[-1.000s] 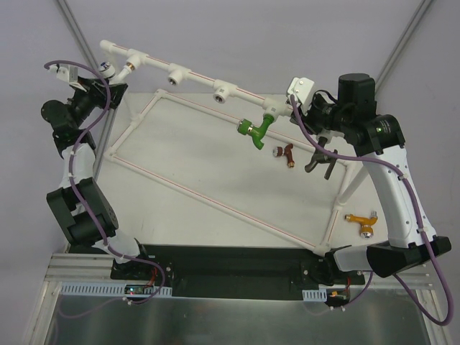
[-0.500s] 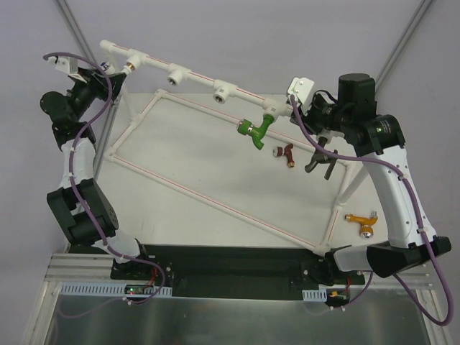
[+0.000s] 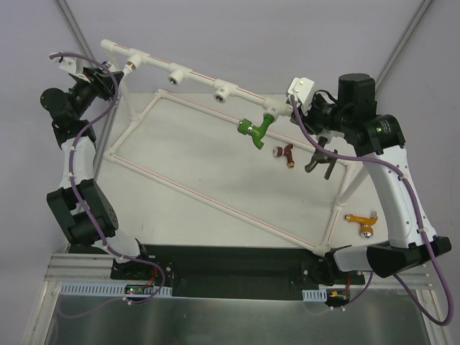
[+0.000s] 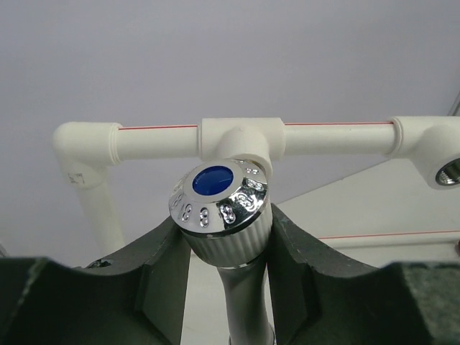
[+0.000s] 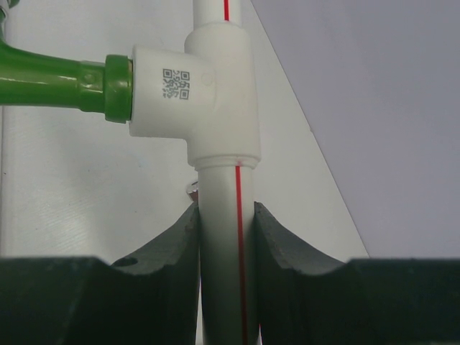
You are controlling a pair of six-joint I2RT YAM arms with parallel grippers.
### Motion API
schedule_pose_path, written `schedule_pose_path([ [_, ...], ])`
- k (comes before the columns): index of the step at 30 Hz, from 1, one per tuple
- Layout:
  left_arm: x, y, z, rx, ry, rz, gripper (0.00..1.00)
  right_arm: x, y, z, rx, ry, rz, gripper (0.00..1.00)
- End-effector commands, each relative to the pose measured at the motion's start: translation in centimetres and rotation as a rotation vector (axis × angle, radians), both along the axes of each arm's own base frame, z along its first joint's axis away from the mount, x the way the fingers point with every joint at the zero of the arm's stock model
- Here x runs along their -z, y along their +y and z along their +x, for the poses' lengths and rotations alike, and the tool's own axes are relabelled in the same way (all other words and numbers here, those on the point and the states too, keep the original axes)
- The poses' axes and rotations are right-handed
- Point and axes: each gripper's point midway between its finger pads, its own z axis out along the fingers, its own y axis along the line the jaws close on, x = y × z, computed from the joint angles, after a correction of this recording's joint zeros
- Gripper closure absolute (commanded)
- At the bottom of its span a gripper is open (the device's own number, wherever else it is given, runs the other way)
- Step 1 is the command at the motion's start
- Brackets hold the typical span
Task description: Install the water faucets
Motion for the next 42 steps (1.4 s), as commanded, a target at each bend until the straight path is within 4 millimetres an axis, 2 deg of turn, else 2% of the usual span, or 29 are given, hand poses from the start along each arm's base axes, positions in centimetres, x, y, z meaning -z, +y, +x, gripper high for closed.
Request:
schedule_pose_path([
  [1,0.1,-1.9,-0.4,0.041,-0.066,0.188,1.0,-2.0,1.4,-1.8,-0.067,-0.03,0.061,0.98],
  [5,1.8,-2.7,-0.5,0.036,-0.147,0.388,1.0,-2.0,1.4,-1.8,-0.068,-0.03,0.061,0.98],
  [7,2.9,-3.0,-0.6,0.032,-0.121,0.429,1.0,-2.0,1.4,-1.8,-0.068,-0.03,0.061,0.98],
  [9,3.2,-3.4,-0.4,-0.004,-0.142,0.511,1.0,-2.0,1.5,-1.8,-0.07,-0.031,0.062,0.98],
  [10,4.1,-3.5,-0.3,-0.011,-0.112,0.528,1.0,-2.1,1.5,-1.8,-0.07,-0.031,0.062,0.98],
  [17,5.5,-4.0,-0.1,-0.134,-0.178,0.776,1.0,-2.1,1.4,-1.7,-0.068,-0.035,0.059,0.98],
  [19,5.9,-4.7,-0.1,-0.144,-0.209,0.852,1.0,-2.1,1.5,-1.7,-0.07,-0.036,0.059,0.98],
  [20,6.4,-4.7,-0.1,-0.156,-0.2,0.873,1.0,-2.0,1.5,-1.7,-0.07,-0.033,0.059,0.98],
  [24,6.6,-5.5,-0.8,-0.149,-0.223,0.905,0.98,-1.9,1.5,-1.5,-0.069,-0.032,0.057,0.98],
  [27,6.3,-5.5,-1.2,-0.154,-0.221,0.892,0.84,-1.9,1.6,-1.6,-0.072,-0.032,0.056,0.99],
  [28,6.1,-5.6,-1.3,-0.154,-0.218,0.87,0.72,-1.9,1.5,-1.6,-0.072,-0.032,0.057,0.98],
  [30,4.9,-5.7,-1.7,-0.174,-0.235,0.83,0.59,-1.8,1.6,-1.6,-0.072,-0.028,0.057,0.98],
  [31,3.4,-5.7,-1.9,-0.199,-0.263,0.773,0.5,-1.8,1.6,-1.6,-0.074,-0.031,0.057,0.98],
  [33,2.2,-5.1,-2.3,-0.232,-0.267,0.709,0.43,-1.8,1.5,-1.6,-0.07,-0.03,0.057,0.98],
  [34,1.7,-5.0,-2.4,-0.227,-0.235,0.616,0.42,-1.8,1.6,-1.6,-0.072,-0.031,0.056,0.98],
  [35,0.3,-4.7,-2.7,-0.24,-0.255,0.569,0.37,-1.8,1.5,-1.7,-0.07,-0.034,0.054,0.98],
  [36,-0.2,-3.6,-2.9,-0.254,-0.248,0.526,0.35,-1.7,1.4,-1.7,-0.067,-0.03,0.054,0.98],
  [38,-1.2,-3.2,-3.4,-0.23,-0.224,0.387,0.27,-1.8,1.3,-1.7,-0.065,-0.036,0.053,0.98],
  [39,-1.4,-2.4,-3.5,-0.231,-0.212,0.357,0.24,-1.5,1.2,-1.7,-0.063,-0.034,0.049,0.98],
  [42,-1.5,-2.3,-4.0,-0.177,-0.182,0.257,0.19,-1.4,1.1,-1.7,-0.059,-0.036,0.043,0.98],
])
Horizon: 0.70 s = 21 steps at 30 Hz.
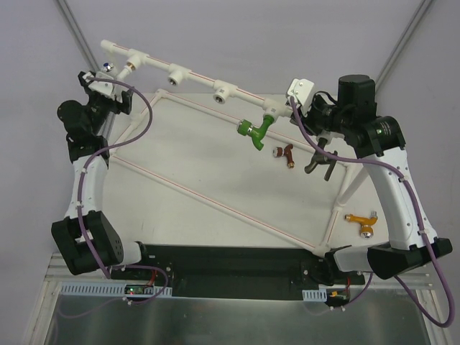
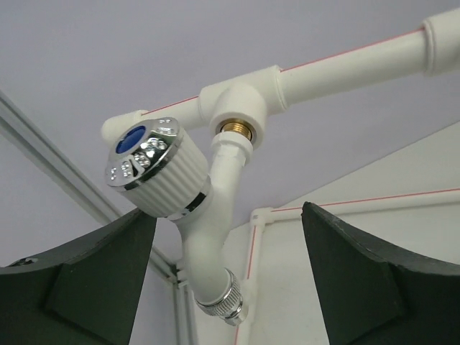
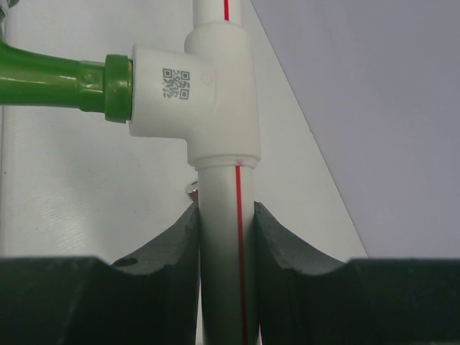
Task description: Install the water faucets
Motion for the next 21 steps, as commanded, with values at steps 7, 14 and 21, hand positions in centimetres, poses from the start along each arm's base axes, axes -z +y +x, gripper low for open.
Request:
schedule_pose_path([
  [7,-2.7,-0.7,-0.6,0.243,0.017,-0.236,0.23,-1.2,1.1,-1.5,-0.062,-0.035,0.039,0.98],
  [14,-3.6,-0.6,1.6,0.316,0.02,-0.224,0.33,-1.3,1.2,-1.6,-0.065,-0.033,0.043,0.98],
  [21,-4.1,-1.0,2.3,0.371,0.016,-0.236,0.42,-1.3,1.2,-1.5,-0.062,-0.028,0.044,0.98],
])
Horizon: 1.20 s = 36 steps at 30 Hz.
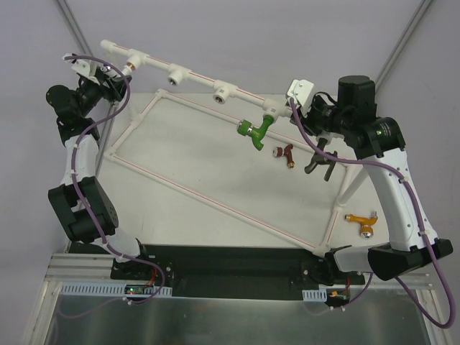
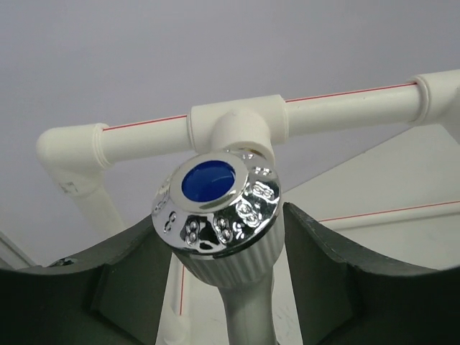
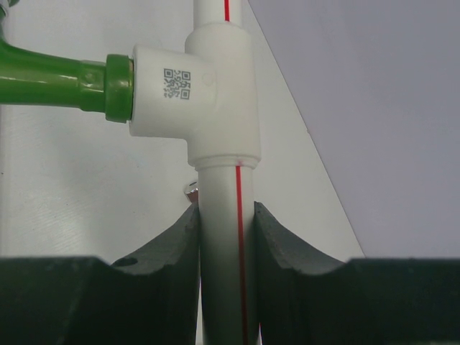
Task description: Install the water faucets
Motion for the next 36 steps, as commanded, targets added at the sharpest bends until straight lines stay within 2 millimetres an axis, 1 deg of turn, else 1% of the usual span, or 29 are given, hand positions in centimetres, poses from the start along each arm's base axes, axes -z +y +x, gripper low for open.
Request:
schedule_pose_path([
  [1,-3.7,-1.5,-0.9,0.094,-0.102,0.03,0.44,-1.3,1.2,-1.4,-0.06,-0.017,0.046,0.98],
  [2,-3.6,-1.4,-0.8,0.094,-0.102,0.031,0.46,-1.3,1.2,-1.4,-0.06,-0.015,0.046,0.98],
  [5,-3.1,-1.7,-0.7,0.106,-0.103,0.051,0.63,-1.4,1.2,-1.3,-0.058,-0.014,0.046,0.98],
  [6,-2.8,-1.8,-0.8,0.109,-0.097,0.057,0.75,-1.4,1.2,-1.4,-0.06,-0.014,0.046,0.98],
  [9,-2.7,-2.3,-1.1,0.105,-0.12,0.109,0.91,-1.2,1.2,-1.3,-0.057,-0.01,0.044,0.98],
  [10,-2.3,-2.6,-1.1,0.101,-0.125,0.142,1.0,-1.3,1.2,-1.3,-0.058,-0.011,0.045,0.98],
  [12,-1.8,-2.9,-1.1,0.091,-0.135,0.181,1.0,-1.4,1.2,-1.3,-0.058,-0.013,0.045,0.98],
  [13,-1.2,-2.9,-1.1,0.084,-0.146,0.224,1.0,-1.4,1.2,-1.3,-0.056,-0.014,0.044,0.98],
  [14,-1.2,-3.3,-1.3,0.082,-0.162,0.248,1.0,-1.3,1.1,-1.3,-0.054,-0.014,0.041,0.99],
  [15,-1.0,-3.2,-1.2,0.059,-0.172,0.269,1.0,-1.4,1.1,-1.2,-0.052,-0.018,0.042,0.98],
  [17,0.1,-3.2,-1.2,0.03,-0.19,0.345,1.0,-1.5,1.0,-1.3,-0.05,-0.022,0.04,0.98],
  [18,0.3,-3.2,-1.0,0.012,-0.216,0.401,1.0,-1.6,1.0,-1.3,-0.05,-0.024,0.041,0.98],
  [20,1.2,-3.1,-0.9,-0.024,-0.204,0.448,1.0,-1.6,1.0,-1.4,-0.05,-0.024,0.041,0.98],
  [21,1.4,-3.6,-0.8,-0.029,-0.216,0.473,1.0,-1.6,0.9,-1.4,-0.049,-0.024,0.041,0.98],
  [22,1.5,-3.3,-0.6,-0.063,-0.233,0.52,1.0,-1.6,0.9,-1.4,-0.047,-0.026,0.041,0.98],
  [24,2.0,-4.0,-0.4,-0.064,-0.235,0.561,1.0,-1.7,0.8,-1.4,-0.045,-0.028,0.04,0.98],
  [27,1.9,-4.0,-0.1,-0.115,-0.292,0.69,1.0,-1.8,0.7,-1.4,-0.039,-0.031,0.039,0.98],
  [28,1.9,-4.8,-0.2,-0.113,-0.307,0.713,1.0,-1.8,0.7,-1.4,-0.037,-0.03,0.04,0.98],
  [30,1.7,-5.2,-0.2,-0.128,-0.342,0.771,1.0,-1.7,0.7,-1.4,-0.035,-0.029,0.04,0.98],
  [32,1.9,-6.0,-0.5,-0.123,-0.361,0.811,1.0,-1.6,0.7,-1.3,-0.033,-0.022,0.041,0.98],
  [33,1.9,-6.0,-0.4,-0.138,-0.379,0.856,1.0,-1.6,0.7,-1.4,-0.032,-0.023,0.042,0.98],
  [35,2.5,-6.4,-0.6,-0.135,-0.382,0.891,1.0,-1.5,0.7,-1.2,-0.029,-0.018,0.044,0.98],
  [36,2.7,-6.3,-0.6,-0.147,-0.393,0.933,1.0,-1.5,0.8,-1.3,-0.031,-0.017,0.046,0.98],
])
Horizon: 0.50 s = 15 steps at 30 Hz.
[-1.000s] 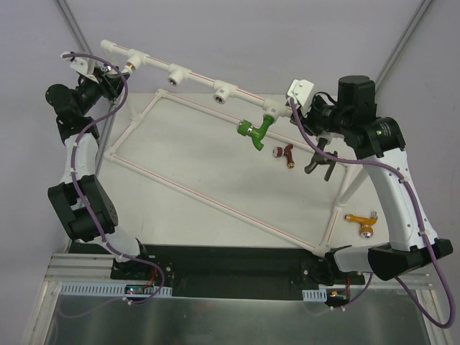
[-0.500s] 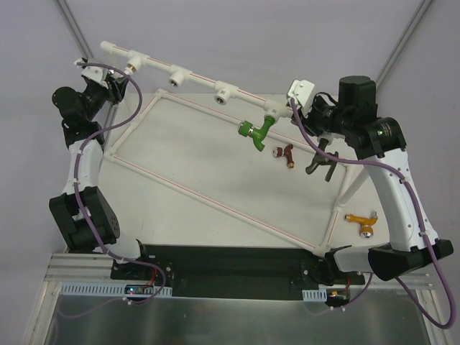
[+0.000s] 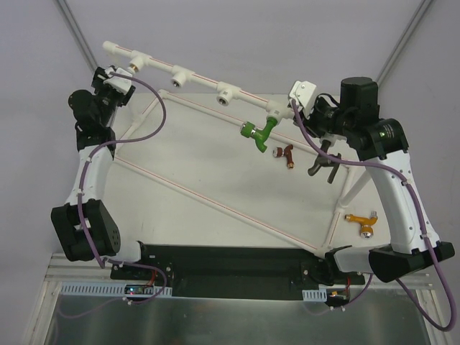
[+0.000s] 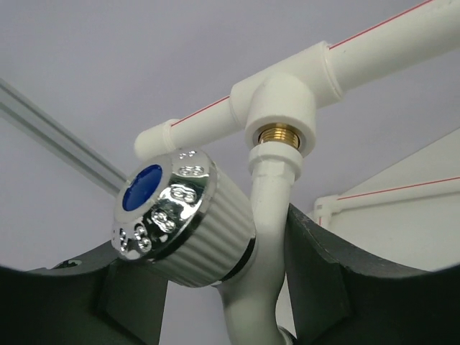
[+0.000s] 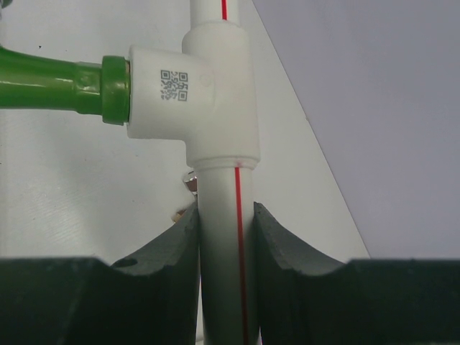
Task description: Install the water faucets
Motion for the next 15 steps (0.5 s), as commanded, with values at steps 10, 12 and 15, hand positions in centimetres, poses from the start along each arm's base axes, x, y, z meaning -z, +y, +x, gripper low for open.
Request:
schedule_pose_path([
  [10,2.8,-6.3,-1.4,0.127,-0.14,0.533,0.93,-1.7,2.0,-0.6,-0.06,-0.001,0.076,0.98],
  [12,1.4,-6.3,-1.9,0.118,-0.157,0.451,0.68,-1.7,2.0,-0.5,-0.059,-0.002,0.075,0.98],
  [15,-1.3,-6.0,-2.9,0.099,-0.194,0.304,0.42,-1.7,1.9,-0.6,-0.058,-0.003,0.073,0.98],
])
